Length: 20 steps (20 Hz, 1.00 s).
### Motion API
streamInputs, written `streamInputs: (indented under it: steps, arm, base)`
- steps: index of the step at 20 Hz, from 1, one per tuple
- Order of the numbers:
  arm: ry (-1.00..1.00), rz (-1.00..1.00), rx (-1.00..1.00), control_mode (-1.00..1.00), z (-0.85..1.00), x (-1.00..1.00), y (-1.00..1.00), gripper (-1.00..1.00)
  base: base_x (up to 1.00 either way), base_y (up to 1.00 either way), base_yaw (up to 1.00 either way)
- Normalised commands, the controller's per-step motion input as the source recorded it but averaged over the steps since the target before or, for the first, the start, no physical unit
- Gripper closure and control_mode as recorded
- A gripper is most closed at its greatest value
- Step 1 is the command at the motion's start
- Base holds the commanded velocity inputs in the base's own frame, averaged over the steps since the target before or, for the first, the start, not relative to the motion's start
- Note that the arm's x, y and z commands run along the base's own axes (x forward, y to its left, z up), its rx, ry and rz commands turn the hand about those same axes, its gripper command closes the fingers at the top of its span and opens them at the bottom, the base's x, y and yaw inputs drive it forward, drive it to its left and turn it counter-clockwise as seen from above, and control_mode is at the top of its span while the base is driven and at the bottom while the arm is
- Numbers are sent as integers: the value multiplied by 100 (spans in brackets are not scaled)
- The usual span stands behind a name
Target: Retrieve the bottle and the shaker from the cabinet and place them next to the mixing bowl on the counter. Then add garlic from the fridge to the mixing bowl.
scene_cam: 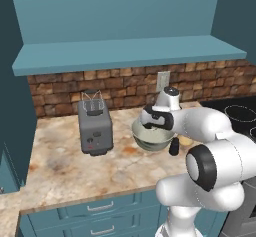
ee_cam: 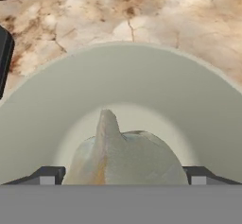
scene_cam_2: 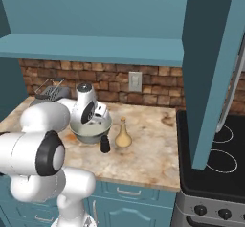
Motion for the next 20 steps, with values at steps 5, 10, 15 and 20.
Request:
streamInputs:
  steps: [5, 10, 15, 20]
  arm:
    - [0, 0, 0, -100, -39, 0, 0, 100]
    - [0, 0, 0, -100, -11, 0, 1, 100]
    - [0, 0, 0, -100, 0, 0, 0, -100]
    - [0, 0, -1, -100, 6, 0, 0, -100]
  base:
    - [0, 0, 0]
    - [0, 0, 0]
    - [0, 0, 0]
    - [0, 0, 0]
